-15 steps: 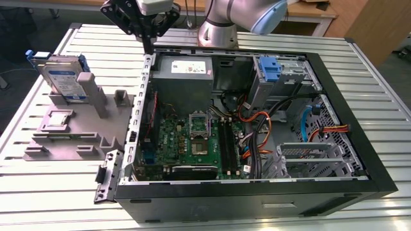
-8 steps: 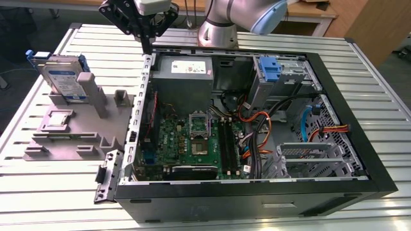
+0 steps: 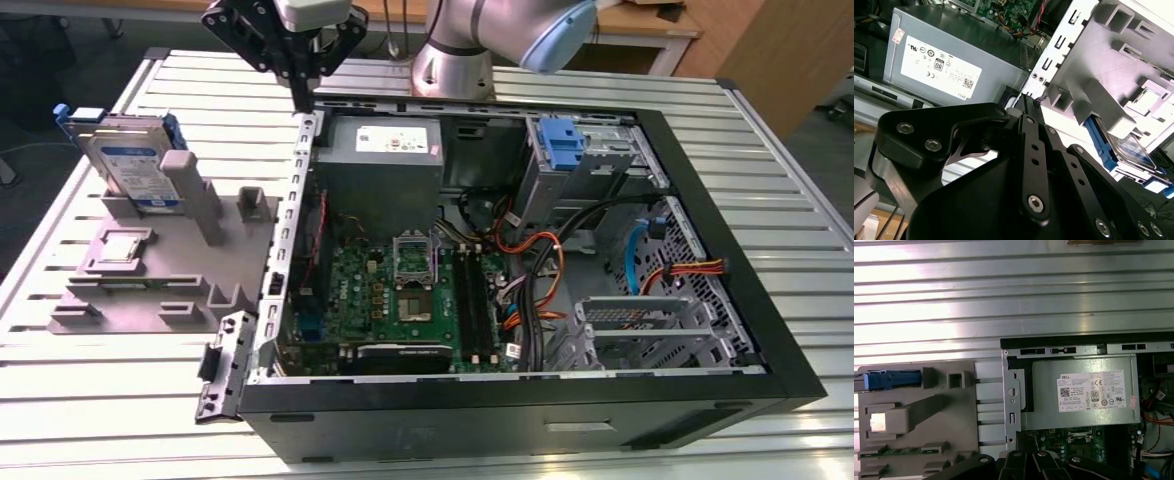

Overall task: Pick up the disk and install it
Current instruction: 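Reach for the disk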

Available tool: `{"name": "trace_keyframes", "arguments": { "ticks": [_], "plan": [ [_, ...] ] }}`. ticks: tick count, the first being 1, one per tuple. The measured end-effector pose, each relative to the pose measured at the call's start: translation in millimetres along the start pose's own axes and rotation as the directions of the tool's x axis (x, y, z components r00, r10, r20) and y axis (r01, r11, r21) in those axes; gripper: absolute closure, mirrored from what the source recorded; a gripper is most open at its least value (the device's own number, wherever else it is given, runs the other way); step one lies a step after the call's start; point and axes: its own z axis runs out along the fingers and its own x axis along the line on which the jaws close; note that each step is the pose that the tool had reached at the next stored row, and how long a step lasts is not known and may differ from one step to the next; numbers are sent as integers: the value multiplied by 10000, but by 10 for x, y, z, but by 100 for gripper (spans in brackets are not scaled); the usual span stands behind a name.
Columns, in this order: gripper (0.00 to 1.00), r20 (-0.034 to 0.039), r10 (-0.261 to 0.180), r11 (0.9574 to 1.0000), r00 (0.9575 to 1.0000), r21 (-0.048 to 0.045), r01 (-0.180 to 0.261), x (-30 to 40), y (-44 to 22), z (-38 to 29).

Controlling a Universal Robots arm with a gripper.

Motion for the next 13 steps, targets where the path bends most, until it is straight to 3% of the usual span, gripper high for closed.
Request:
{"name": "trace_keyframes", "arguments": {
  "ticks": [13],
  "plan": [
    [90, -4, 0, 10000, 10000, 0, 0, 37, -2, 1]
  ]
}}
